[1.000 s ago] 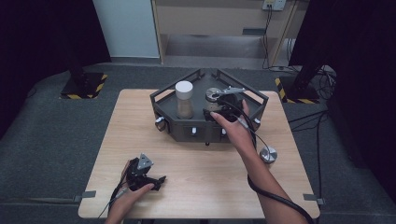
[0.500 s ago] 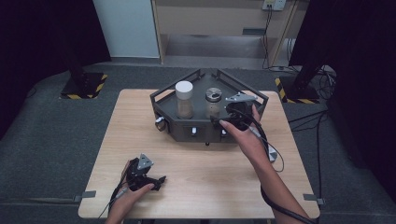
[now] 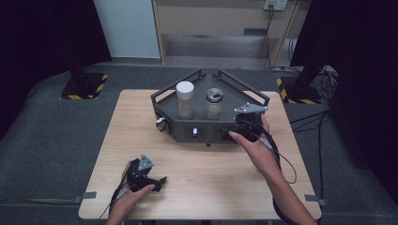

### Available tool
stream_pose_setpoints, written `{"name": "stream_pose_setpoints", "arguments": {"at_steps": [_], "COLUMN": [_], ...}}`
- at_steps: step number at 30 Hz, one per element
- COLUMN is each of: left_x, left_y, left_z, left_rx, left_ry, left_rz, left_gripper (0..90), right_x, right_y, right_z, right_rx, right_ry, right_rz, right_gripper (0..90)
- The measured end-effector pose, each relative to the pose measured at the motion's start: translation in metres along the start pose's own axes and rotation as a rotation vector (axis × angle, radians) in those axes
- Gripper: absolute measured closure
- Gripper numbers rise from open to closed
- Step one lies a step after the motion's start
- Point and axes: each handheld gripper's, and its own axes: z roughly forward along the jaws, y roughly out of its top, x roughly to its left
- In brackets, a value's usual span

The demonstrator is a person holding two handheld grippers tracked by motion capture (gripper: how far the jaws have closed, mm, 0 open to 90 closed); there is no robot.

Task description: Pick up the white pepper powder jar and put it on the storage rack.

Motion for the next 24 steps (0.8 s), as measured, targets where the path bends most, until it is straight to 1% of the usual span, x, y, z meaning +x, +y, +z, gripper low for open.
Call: {"name": "stream_pose_setpoints", "arguments": {"at_steps": [14, 17, 24], "left_x": [0.000, 0.000, 0.000], "left_y": [0.000, 0.000, 0.000], "left_z": [0.000, 0.000, 0.000], "left_rx": [0.001, 0.001, 0.000], "left_ry": [0.000, 0.000, 0.000], "left_rz": [0.001, 0.001, 0.000], "left_gripper": [0.0, 0.0, 0.0], "right_x": [-0.005, -0.007, -0.012], "right_y": [-0.022, -0.028, -0.037], "right_z": [-0.018, -0.022, -0.032], "right_rx": [0.024, 0.023, 0.019], "right_ry": [-0.005, -0.011, -0.018], "right_rz": [0.004, 0.013, 0.016], "right_gripper": [3.1, 3.1, 3.1]}}
